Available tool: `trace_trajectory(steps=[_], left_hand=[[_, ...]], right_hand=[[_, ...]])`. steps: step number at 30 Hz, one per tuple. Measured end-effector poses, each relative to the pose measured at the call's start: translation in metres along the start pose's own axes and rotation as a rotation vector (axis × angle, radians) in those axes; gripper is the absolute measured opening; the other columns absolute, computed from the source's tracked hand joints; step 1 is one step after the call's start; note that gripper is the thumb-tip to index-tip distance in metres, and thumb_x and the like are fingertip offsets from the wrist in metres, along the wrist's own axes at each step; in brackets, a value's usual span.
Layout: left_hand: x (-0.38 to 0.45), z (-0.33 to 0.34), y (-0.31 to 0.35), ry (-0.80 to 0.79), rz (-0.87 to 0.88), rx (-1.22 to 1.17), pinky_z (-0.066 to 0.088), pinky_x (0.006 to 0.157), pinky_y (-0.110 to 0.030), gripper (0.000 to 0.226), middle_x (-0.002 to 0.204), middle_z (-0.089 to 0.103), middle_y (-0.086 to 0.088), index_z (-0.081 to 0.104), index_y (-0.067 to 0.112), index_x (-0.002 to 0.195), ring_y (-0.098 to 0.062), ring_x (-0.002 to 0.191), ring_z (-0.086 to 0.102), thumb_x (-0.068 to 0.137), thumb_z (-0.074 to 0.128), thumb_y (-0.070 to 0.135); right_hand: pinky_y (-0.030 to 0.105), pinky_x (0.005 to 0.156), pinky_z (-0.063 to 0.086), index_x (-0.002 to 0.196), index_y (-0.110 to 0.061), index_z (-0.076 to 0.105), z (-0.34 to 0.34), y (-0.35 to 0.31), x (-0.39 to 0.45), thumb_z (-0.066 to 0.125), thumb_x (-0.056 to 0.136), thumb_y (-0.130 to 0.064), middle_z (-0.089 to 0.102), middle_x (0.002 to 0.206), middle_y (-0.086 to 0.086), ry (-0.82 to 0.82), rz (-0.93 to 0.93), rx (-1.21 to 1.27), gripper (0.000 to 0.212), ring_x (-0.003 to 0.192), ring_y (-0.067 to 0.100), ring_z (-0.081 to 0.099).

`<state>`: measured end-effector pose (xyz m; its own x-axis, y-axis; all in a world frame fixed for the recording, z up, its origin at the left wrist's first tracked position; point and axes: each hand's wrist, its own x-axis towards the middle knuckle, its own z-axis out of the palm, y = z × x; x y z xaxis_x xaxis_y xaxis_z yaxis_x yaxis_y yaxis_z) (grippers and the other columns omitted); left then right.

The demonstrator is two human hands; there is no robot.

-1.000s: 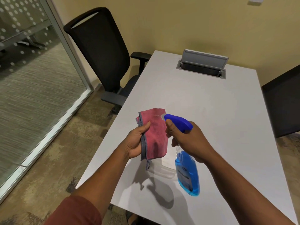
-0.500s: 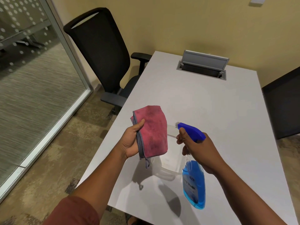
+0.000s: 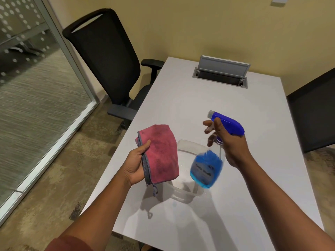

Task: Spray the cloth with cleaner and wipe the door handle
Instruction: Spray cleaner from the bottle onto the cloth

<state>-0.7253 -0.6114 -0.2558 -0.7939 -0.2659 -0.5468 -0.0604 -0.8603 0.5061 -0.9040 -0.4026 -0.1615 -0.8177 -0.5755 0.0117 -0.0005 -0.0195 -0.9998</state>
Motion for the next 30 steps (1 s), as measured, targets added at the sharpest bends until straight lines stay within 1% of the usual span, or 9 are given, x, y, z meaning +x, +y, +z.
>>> trace_trajectory(steps=[5,8,12,14,16,19,23,26,30], left_hand=[[-0.004,-0.005,-0.006,0.021,-0.034,0.010,0.055,0.097,-0.052,0.047,0.135,0.065,-0.020,0.063,0.009,0.136,-0.037,0.115,0.068,0.095,0.063,0.033],[-0.008,-0.008,-0.008,0.027,-0.046,0.001,0.057,0.096,-0.052,0.047,0.133,0.066,-0.021,0.066,0.007,0.133,-0.037,0.114,0.068,0.093,0.065,0.032],[-0.015,-0.013,-0.011,0.011,-0.066,-0.025,0.059,0.089,-0.048,0.041,0.130,0.068,-0.020,0.072,0.007,0.125,-0.035,0.113,0.070,0.092,0.064,0.031],[-0.018,-0.016,-0.013,0.009,-0.077,-0.036,0.059,0.088,-0.047,0.040,0.130,0.068,-0.019,0.072,0.007,0.124,-0.035,0.114,0.069,0.093,0.065,0.031],[-0.019,-0.017,-0.014,0.008,-0.084,-0.040,0.059,0.088,-0.046,0.041,0.130,0.068,-0.019,0.072,0.007,0.124,-0.034,0.114,0.069,0.091,0.067,0.030],[-0.020,-0.018,-0.017,0.006,-0.096,-0.026,0.059,0.087,-0.046,0.046,0.129,0.069,-0.019,0.072,0.006,0.124,-0.034,0.113,0.070,0.084,0.075,0.029],[-0.021,-0.019,-0.021,0.009,-0.113,-0.005,0.058,0.091,-0.047,0.053,0.131,0.068,-0.018,0.072,0.007,0.125,-0.034,0.117,0.068,0.077,0.080,0.030],[-0.022,-0.019,-0.024,0.014,-0.120,-0.010,0.058,0.091,-0.047,0.056,0.132,0.067,-0.019,0.071,0.007,0.126,-0.034,0.117,0.068,0.076,0.082,0.029],[-0.022,-0.019,-0.029,0.033,-0.128,-0.005,0.058,0.091,-0.048,0.055,0.132,0.067,-0.020,0.072,0.007,0.125,-0.035,0.116,0.068,0.075,0.082,0.028]], right_hand=[[0.028,0.057,0.055,0.081,-0.012,0.076,0.010,0.026,0.028,0.066,0.081,-0.065,0.076,0.086,0.001,-0.041,-0.169,0.101,0.054,0.057,0.018,0.063],[0.030,0.056,0.055,0.077,-0.017,0.077,0.016,0.042,0.043,0.061,0.084,-0.066,0.075,0.077,0.005,-0.085,-0.215,0.116,0.053,0.052,0.021,0.066],[0.028,0.057,0.054,0.085,0.012,0.069,0.021,0.063,0.059,0.056,0.082,-0.074,0.070,0.060,0.010,-0.142,-0.205,0.051,0.087,0.051,0.025,0.068],[0.030,0.056,0.053,0.087,0.017,0.066,0.020,0.071,0.065,0.055,0.081,-0.076,0.070,0.057,0.007,-0.160,-0.207,0.026,0.094,0.052,0.026,0.069],[0.032,0.057,0.053,0.085,0.013,0.068,0.019,0.076,0.072,0.056,0.083,-0.073,0.071,0.058,0.006,-0.179,-0.194,0.031,0.087,0.052,0.027,0.069],[0.030,0.056,0.053,0.075,-0.004,0.070,0.023,0.081,0.080,0.058,0.086,-0.065,0.071,0.059,0.005,-0.205,-0.177,0.024,0.063,0.053,0.026,0.069],[0.026,0.055,0.053,0.076,-0.005,0.069,0.027,0.091,0.087,0.057,0.089,-0.049,0.072,0.061,0.005,-0.224,-0.147,0.029,0.047,0.054,0.025,0.069],[0.025,0.054,0.052,0.076,-0.004,0.069,0.026,0.099,0.091,0.055,0.088,-0.044,0.071,0.061,0.008,-0.228,-0.139,0.042,0.044,0.054,0.025,0.069],[0.026,0.056,0.055,0.081,-0.002,0.069,0.026,0.111,0.092,0.062,0.085,-0.050,0.068,0.067,0.019,-0.250,-0.157,0.025,0.049,0.055,0.024,0.070]])
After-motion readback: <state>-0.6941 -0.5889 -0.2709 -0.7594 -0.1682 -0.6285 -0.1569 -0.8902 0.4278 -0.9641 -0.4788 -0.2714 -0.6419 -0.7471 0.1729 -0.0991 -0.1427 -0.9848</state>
